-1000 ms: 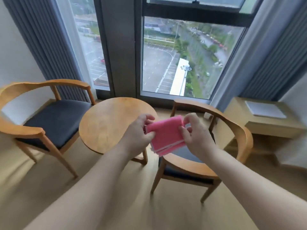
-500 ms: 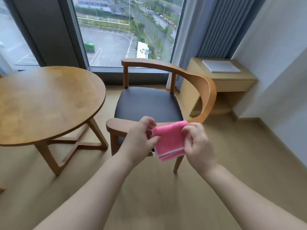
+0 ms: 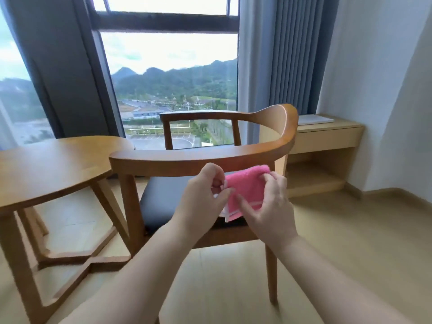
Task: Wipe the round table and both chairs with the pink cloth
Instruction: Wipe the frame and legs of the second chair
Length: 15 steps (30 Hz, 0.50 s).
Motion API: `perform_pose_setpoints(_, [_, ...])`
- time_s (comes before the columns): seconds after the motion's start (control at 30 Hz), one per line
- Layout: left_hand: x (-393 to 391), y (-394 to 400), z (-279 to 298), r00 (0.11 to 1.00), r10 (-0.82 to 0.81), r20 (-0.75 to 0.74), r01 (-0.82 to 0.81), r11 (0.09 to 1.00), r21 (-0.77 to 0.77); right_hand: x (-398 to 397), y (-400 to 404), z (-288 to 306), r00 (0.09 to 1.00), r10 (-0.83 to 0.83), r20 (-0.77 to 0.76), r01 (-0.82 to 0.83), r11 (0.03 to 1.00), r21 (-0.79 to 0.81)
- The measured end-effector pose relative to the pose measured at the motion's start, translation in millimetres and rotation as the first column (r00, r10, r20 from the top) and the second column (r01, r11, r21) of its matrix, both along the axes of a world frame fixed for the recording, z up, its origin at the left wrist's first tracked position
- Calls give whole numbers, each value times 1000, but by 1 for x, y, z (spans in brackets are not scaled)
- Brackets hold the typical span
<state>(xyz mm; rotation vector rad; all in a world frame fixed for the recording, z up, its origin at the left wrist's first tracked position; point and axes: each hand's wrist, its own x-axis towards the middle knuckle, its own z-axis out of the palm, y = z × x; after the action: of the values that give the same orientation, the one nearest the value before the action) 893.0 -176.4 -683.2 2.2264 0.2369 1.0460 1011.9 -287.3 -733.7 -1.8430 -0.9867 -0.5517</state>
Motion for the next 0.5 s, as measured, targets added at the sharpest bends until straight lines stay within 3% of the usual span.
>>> perform_pose_setpoints(0.2, [11, -17, 13, 999, -44, -11, 44, 999, 31, 38, 6, 18, 996, -79, 32, 77, 995, 60])
perform_pose_setpoints(0.37, [-6, -11, 6, 996, 75, -39, -69, 987, 147, 44, 24, 11, 946, -260, 192, 267, 964, -12])
perform_pose_setpoints(0.5, [-32, -2, -8, 989, 133, -70, -111, 961, 254, 33, 37, -7, 951, -182, 250, 213, 971, -104])
